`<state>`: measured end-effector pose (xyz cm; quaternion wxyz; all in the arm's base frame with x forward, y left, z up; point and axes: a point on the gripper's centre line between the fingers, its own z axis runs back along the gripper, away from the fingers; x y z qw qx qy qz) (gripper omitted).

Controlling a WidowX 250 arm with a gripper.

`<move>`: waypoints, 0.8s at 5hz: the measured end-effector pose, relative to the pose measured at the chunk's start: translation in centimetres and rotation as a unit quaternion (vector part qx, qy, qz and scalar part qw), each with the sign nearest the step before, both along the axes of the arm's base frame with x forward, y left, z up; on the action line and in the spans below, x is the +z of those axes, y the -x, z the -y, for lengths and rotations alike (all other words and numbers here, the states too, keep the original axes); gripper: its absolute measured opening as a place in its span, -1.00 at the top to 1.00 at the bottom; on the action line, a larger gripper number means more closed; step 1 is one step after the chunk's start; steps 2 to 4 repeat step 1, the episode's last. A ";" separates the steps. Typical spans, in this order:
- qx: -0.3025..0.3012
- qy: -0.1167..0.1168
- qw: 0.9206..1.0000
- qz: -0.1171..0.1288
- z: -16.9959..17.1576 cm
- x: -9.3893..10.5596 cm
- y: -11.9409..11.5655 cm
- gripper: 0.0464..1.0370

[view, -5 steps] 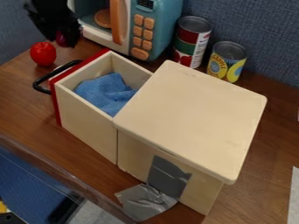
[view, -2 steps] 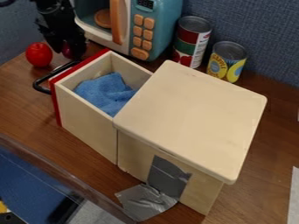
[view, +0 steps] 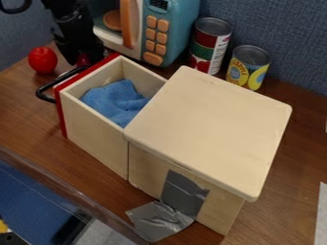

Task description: Take the red object out from the drawer and put it in front of the drawer

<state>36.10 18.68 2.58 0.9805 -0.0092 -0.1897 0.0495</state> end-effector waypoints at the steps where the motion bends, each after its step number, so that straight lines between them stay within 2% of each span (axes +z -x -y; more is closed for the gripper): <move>1: -0.008 0.000 1.000 0.016 0.6 2.0 0.3 -0.94; 4: -0.008 0.000 1.000 0.016 0.6 2.0 0.3 -0.94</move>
